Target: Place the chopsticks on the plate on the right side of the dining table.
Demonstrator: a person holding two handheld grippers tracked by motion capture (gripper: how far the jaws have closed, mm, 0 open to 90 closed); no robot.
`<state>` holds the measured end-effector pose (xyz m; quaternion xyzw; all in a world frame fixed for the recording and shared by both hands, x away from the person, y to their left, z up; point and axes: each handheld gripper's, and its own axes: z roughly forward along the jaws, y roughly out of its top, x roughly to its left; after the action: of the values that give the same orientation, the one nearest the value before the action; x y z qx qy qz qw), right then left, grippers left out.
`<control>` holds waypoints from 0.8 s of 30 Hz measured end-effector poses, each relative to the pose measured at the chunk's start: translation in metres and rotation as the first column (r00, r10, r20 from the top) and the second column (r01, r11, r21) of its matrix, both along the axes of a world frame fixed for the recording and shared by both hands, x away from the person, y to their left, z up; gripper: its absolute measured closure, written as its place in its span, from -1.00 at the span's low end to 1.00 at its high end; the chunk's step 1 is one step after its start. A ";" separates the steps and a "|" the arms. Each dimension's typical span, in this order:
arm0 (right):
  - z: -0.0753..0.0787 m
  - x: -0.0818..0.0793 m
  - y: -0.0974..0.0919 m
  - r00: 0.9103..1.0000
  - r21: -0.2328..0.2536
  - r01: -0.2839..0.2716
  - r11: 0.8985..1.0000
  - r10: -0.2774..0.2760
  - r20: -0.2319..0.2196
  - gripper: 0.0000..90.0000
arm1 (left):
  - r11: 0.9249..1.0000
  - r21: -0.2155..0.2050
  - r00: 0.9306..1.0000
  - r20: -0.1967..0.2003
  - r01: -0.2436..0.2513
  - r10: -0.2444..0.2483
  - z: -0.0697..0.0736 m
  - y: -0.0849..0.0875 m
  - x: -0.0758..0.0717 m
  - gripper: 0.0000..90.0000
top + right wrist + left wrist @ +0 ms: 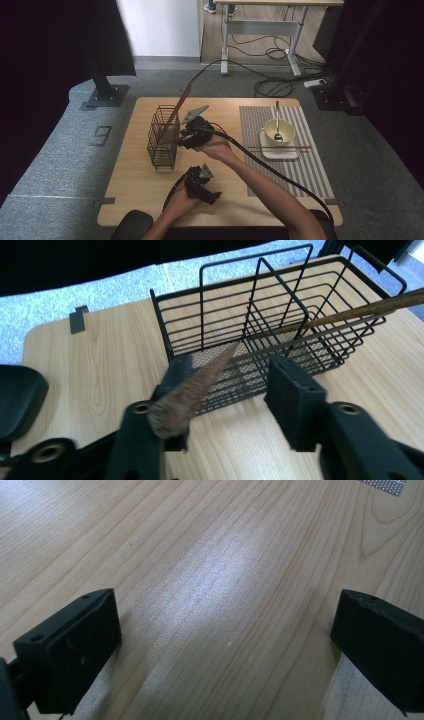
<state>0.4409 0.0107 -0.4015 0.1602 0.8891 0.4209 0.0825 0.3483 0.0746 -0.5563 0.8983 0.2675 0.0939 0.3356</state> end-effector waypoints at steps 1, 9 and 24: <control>0.000 0.000 0.001 1.000 0.006 -0.004 1.000 0.004 0.003 0.34 | 1.000 -0.002 1.000 0.000 -0.001 0.001 0.000 0.000 0.000 -1.00; -0.001 -0.001 0.002 0.999 0.012 -0.002 1.000 0.002 0.037 0.74 | 1.000 0.003 1.000 0.001 -0.004 0.004 0.000 0.000 0.000 -1.00; 0.012 -0.010 -0.010 0.999 0.025 0.005 1.000 -0.006 0.042 0.82 | 1.000 -0.006 1.000 0.000 0.004 -0.004 0.000 0.000 0.000 -1.00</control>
<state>0.4308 0.0011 -0.3892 0.1545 0.8814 0.4350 0.1003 0.3488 0.0748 -0.5567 0.8979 0.2661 0.0924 0.3384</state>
